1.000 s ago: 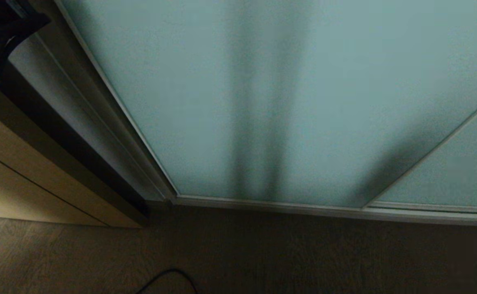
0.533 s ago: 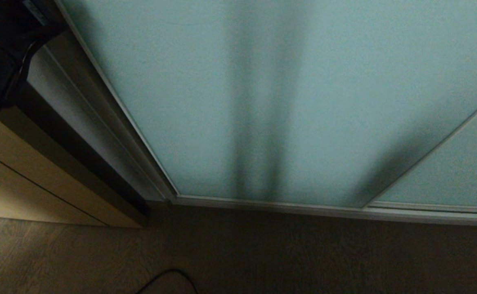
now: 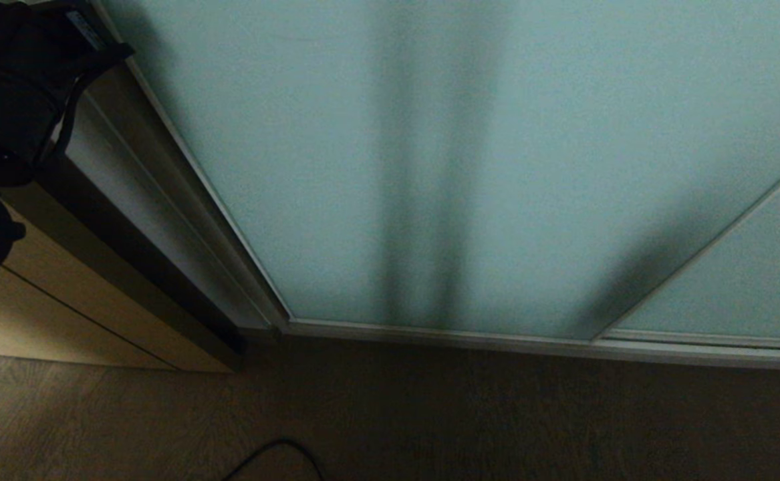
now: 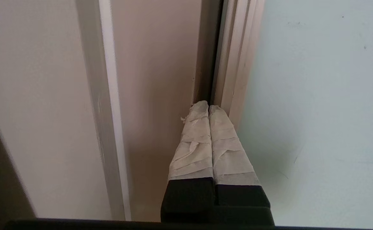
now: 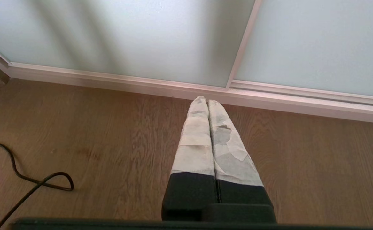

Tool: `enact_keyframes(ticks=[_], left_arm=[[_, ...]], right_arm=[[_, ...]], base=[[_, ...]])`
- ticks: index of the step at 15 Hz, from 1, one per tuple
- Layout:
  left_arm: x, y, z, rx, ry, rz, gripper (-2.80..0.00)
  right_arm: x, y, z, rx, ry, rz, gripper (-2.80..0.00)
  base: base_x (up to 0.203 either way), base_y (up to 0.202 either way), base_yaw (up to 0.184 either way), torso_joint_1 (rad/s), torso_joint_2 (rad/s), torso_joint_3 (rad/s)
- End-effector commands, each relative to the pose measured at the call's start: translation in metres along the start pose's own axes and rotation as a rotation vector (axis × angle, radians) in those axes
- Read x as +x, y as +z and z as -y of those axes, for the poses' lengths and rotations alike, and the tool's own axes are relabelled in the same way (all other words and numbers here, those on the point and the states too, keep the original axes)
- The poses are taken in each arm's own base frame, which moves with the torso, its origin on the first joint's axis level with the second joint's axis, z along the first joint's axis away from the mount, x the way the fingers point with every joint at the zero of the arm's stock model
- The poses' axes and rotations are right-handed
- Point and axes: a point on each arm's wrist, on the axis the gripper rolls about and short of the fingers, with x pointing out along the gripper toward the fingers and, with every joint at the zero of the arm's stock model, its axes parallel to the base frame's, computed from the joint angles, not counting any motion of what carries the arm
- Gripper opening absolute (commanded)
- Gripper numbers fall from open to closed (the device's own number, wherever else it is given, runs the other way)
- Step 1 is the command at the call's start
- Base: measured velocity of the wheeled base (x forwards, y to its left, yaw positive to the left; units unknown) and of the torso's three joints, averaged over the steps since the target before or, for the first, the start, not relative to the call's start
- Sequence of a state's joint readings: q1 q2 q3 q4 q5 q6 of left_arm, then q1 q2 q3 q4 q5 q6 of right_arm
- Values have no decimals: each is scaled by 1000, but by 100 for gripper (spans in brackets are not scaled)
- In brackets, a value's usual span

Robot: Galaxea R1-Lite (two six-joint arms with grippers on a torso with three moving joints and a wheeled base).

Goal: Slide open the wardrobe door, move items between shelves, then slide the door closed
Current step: Open the door

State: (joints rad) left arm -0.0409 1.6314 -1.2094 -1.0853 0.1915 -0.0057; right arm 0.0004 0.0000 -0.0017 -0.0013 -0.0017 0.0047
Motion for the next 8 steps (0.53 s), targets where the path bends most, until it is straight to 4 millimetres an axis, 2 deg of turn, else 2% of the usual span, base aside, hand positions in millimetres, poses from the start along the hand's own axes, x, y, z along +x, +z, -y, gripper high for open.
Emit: enact_keyframes(ticks=[1, 5, 8], left_arm=[[1, -4, 4, -7, -9, -8, -280], [1, -13, 17, -32, -42, -19, -280], [-3, -12, 33, -66, -82, -7, -280]], right_arm=[[0, 0, 0, 0, 1, -1, -280], [0, 0, 0, 0, 1, -2, -280], [0, 0, 0, 0, 0, -3, -280]], base=[[0, 0, 0, 0, 0, 0], [0, 0, 0, 0, 0, 0], [0, 0, 0, 0, 0, 0]])
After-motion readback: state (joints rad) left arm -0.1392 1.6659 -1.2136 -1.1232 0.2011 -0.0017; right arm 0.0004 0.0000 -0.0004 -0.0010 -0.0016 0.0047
